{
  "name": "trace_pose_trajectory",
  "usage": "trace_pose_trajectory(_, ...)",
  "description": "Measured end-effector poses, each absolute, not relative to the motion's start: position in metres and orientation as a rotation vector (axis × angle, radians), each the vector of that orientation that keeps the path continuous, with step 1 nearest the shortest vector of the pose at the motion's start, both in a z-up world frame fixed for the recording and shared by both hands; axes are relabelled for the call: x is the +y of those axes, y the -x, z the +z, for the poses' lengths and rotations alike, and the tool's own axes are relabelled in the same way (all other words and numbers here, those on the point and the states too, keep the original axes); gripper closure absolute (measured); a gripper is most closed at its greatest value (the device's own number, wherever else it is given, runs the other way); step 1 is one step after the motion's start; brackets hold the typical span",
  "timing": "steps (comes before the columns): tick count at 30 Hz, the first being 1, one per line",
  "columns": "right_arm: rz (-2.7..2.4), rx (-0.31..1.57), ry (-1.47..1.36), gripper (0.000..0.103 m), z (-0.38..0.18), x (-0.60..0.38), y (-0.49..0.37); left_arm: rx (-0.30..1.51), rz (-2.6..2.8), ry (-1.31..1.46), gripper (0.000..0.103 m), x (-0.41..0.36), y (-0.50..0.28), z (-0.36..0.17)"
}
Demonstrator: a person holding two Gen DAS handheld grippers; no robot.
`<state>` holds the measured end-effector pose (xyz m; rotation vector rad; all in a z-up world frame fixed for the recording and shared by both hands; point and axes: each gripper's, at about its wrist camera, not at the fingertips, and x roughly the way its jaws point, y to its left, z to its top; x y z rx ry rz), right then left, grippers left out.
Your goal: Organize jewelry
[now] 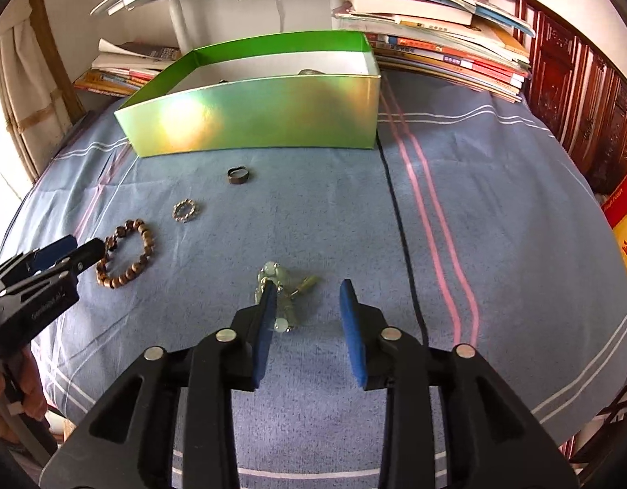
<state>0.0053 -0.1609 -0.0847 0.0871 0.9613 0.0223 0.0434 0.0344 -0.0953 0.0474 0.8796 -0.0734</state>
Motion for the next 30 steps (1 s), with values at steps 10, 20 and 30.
trace_pose_trajectory(10,0.041,0.978,-0.069,0.057,-0.098,-0.151,-0.012,0.906,-0.100,-0.069,0.054,0.017,-0.048,-0.104)
trace_pose_trajectory(20,0.085,0.950,-0.062,0.056,-0.094,-0.144,-0.010,0.897,-0.139,-0.087,0.078,0.010,-0.044,-0.104)
trace_pose_trajectory(30,0.117,0.953,-0.064,0.056,-0.093,-0.133,-0.015,0.893,-0.094,-0.089,0.055,0.014,-0.046,-0.105)
